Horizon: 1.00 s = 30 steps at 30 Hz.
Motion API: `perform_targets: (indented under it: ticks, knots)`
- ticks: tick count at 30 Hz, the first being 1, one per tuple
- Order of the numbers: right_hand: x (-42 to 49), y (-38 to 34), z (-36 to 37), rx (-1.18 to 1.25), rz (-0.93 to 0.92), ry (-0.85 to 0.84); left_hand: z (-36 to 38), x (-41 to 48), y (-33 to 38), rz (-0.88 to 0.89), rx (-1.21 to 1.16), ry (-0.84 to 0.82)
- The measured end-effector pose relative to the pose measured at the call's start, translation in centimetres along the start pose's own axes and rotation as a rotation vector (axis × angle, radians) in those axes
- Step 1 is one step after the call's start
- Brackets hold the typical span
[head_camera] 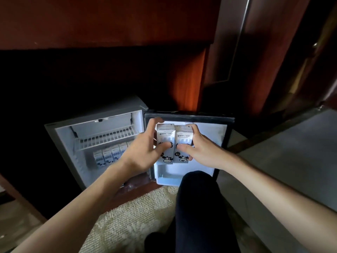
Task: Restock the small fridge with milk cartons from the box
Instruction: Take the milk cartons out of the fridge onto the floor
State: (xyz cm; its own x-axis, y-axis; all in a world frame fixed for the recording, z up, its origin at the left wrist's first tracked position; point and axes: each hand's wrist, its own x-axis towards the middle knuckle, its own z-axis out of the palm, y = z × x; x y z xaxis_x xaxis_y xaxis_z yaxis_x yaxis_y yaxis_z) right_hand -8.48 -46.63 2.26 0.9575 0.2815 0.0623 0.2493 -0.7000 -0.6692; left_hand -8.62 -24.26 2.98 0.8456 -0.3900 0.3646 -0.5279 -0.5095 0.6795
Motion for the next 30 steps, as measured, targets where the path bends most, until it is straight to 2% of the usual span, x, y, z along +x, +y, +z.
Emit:
perform_targets:
  ticks: [6, 9, 15, 24, 30]
  knots:
    - [-4.3, 2.3, -3.8, 0.013, 0.001, 0.091, 3.3, 2.2, 4.0, 0.057, -0.087, -0.065]
    - [-7.2, 2.9, -5.4, -0.024, 0.034, 0.087, 5.2, 3.2, 5.7, 0.077, -0.059, -0.071]
    - [-12.7, 6.6, -7.8, 0.067, 0.068, 0.139, 10.8, 4.4, 8.5, 0.08, -0.04, -0.182]
    - [-19.2, 15.0, -6.9, 0.114, 0.265, 0.236, 21.8, 5.3, 9.9, 0.043, 0.028, -0.441]
    - [-22.0, 19.5, -5.3, 0.165, 0.387, 0.196, 28.0, 4.4, 9.3, 0.063, 0.102, -0.492]
